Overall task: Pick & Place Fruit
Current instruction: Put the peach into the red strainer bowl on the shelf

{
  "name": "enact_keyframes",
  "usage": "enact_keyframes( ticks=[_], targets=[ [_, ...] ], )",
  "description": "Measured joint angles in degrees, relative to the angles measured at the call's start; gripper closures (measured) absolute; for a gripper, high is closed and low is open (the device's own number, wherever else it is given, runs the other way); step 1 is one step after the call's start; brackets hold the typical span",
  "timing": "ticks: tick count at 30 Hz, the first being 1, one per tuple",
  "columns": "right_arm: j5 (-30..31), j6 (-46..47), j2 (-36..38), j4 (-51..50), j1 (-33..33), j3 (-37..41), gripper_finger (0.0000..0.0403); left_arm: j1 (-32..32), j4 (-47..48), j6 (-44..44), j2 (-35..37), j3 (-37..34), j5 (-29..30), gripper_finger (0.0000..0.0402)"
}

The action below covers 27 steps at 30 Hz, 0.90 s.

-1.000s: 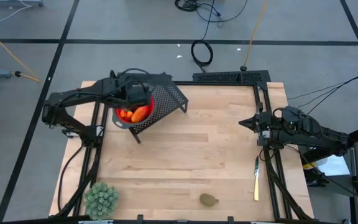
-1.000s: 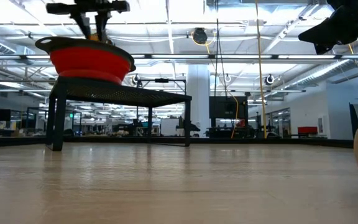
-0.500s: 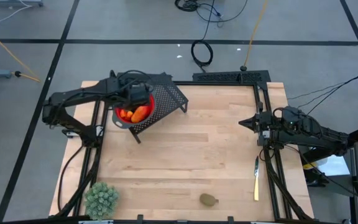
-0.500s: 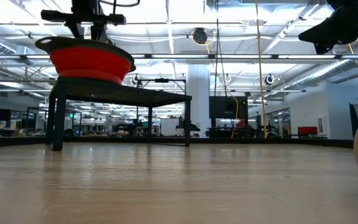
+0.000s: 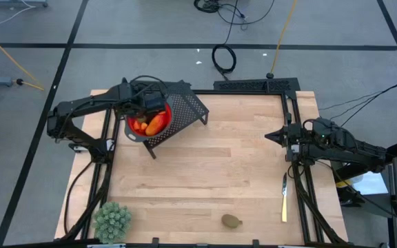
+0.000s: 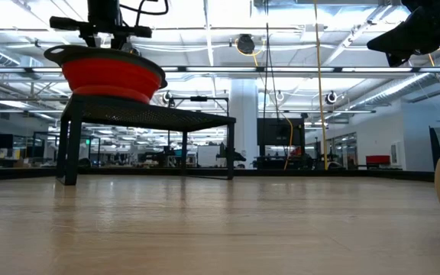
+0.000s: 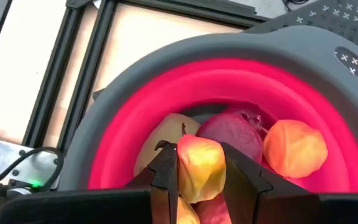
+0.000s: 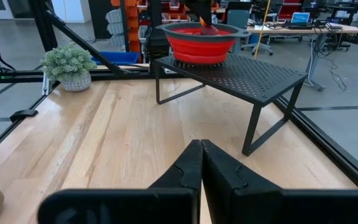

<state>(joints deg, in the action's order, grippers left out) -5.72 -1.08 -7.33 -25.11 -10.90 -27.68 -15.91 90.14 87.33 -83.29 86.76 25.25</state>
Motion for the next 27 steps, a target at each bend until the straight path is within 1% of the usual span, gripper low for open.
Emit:
enact_keyframes(
  ticks=[5,12,21,23,27],
  targets=[
    [0.0,0.0,0.0,0.0,0.0,0.0,0.0403,-0.2,-0.1,0.0,0.0,0.0,-1.4,0.0319],
    [0.0,0.0,0.0,0.0,0.0,0.0,0.0403,-0.2,-0.1,-0.2,0.0,-0.1,-5.8,0.0319],
    [0.0,0.0,0.0,0.0,0.0,0.0,0.0403,-0.2,-0.1,-1.5,0.0,-0.1,-7.2,0.0317],
    [0.0,0.0,0.0,0.0,0.0,0.0,0.0403,-0.2,-0.1,-1.6,0.0,-0.1,-7.2,0.0309],
    [0.0,0.0,0.0,0.0,0.0,0.0,0.0403,-0.2,-0.1,-1.7,0.0,-0.1,-7.2,0.0278]
  ],
)
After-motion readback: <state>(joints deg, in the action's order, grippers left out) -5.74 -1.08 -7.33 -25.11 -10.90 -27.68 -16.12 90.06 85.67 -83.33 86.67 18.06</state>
